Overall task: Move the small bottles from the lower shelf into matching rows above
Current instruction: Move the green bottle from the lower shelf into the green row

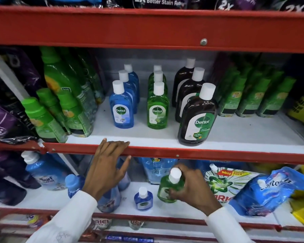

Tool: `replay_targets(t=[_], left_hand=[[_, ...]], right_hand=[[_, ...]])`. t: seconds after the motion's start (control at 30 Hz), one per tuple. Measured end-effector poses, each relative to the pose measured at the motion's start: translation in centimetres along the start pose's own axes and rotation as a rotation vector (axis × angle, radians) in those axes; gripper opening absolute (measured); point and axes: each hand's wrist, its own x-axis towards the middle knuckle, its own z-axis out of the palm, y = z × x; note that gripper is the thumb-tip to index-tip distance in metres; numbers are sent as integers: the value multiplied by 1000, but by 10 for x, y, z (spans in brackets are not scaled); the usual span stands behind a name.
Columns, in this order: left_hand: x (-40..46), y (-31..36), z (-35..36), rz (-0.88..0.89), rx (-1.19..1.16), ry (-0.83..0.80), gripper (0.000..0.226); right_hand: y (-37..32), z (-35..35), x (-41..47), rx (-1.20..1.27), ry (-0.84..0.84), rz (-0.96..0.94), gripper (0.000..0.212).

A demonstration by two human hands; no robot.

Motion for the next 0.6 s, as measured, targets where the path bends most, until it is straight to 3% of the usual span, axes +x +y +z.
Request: replay_targets(t=[0.17,0.3,0.47,0.6], left_hand=[[0,0,-1,-15,-48,2,48],[-1,-2,0,-7,-85,0,49],[-1,-4,0,6,-128,-6,51],[-2,-6,0,17,-123,-10,52]], right_hand=[[-84,-84,-8,179,294,-207,58],[-128,-121,14,132,457,-310,63],[-141,-121,64,-58,379,-244,66],[-136,-108,85,-132,284,-176,43]])
